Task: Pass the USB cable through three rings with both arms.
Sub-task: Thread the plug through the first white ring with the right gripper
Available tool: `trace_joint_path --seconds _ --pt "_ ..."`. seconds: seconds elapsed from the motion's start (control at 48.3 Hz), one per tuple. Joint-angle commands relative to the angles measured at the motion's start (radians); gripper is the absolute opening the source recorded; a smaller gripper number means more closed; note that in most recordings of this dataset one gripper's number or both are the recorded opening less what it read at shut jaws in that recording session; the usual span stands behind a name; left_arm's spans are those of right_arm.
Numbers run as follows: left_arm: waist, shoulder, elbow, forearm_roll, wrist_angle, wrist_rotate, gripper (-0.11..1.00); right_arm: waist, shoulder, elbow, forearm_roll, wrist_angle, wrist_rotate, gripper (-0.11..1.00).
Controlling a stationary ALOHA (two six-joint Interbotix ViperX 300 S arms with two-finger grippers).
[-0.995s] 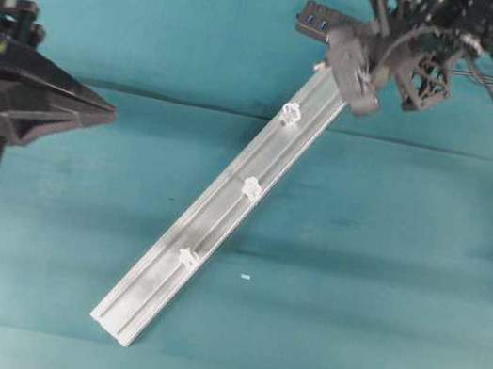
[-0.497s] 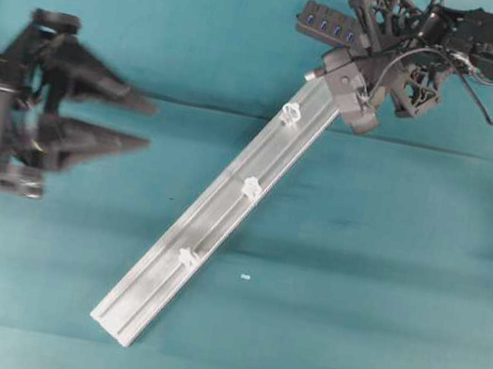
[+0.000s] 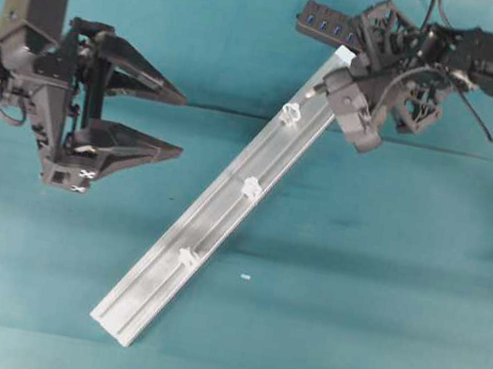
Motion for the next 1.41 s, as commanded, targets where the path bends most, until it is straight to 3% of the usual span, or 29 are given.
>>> trace_joint_path --seconds 0.0,0.29,0.497,0.622,0.725,0.87,0.974,1.098,1.388 --pt "0.002 -0.009 -0.025 0.003 -0.005 0.000 0.86 -0.012 -0.009 0.018 0.017 -0.054 -0.008 0.12" --pt "0.002 -0.009 -0.037 0.003 -0.005 -0.008 0.86 -0.098 -0.025 0.018 0.106 -0.081 -0.011 0.12" --pt "0.002 -0.011 -0.038 0.003 -0.005 -0.008 0.86 -0.121 -0.025 -0.034 0.227 0.020 -0.038 0.12" --pt "0.002 -0.011 -0.038 0.003 -0.005 -0.006 0.86 -0.115 -0.026 -0.072 0.287 0.141 -0.158 0.12" --pt "0.003 -0.012 -0.035 0.003 -0.003 -0.002 0.86 -0.120 -0.023 -0.086 0.347 0.167 -0.281 0.12" --pt "0.002 -0.025 -0.029 0.003 -0.003 -0.002 0.86 -0.130 -0.012 -0.089 0.500 0.166 -0.433 0.12" --pt "0.002 -0.035 -0.023 0.003 -0.003 -0.005 0.86 -0.150 -0.003 -0.087 0.572 0.170 -0.515 0.12" --pt "0.002 -0.043 -0.018 0.003 -0.003 -0.008 0.86 -0.175 0.009 -0.091 0.606 0.179 -0.580 0.12" --pt "0.002 -0.043 -0.020 0.003 -0.003 -0.009 0.86 -0.206 0.049 -0.133 0.609 0.244 -0.612 0.12"
